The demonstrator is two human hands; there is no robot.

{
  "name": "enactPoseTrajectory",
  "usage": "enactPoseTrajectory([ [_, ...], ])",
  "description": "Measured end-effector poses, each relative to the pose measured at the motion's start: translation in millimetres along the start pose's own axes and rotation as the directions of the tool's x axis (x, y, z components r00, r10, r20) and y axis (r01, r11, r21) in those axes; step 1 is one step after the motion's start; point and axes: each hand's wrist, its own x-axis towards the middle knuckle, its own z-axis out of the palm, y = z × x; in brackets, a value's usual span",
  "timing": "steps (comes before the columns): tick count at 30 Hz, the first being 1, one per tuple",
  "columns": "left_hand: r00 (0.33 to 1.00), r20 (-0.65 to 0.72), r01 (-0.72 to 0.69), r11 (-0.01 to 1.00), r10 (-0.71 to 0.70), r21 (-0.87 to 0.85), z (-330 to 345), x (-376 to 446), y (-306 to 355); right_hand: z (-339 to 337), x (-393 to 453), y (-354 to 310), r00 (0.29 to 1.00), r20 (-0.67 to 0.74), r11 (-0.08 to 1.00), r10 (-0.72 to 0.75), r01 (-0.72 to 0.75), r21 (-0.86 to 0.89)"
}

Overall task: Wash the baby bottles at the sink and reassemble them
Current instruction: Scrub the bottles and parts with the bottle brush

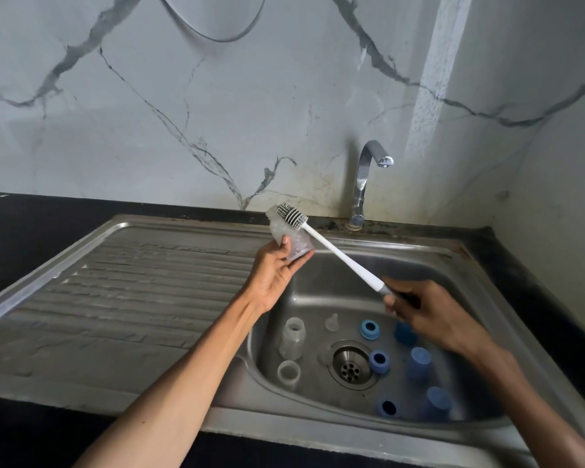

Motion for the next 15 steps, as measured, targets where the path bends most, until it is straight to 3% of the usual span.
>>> enactPoseTrajectory([
  [4,0.999,-0.037,-0.007,0.993,0.003,-0.114,-11,5,14,-12,-3,7,0.982,0.183,0.996,0.054,-0.067,0.066],
  [8,0.991,-0.130,-0.031,0.999,0.028,-0.021,-11,4,17,-17,-5,9,0.925,0.367,0.983,0.094,-0.144,0.113],
  [15,0.998,-0.040,0.033,0.993,-0.038,-0.117,-4,2,8,11,-4,-10,0.983,0.168,0.977,0.075,-0.107,0.185],
])
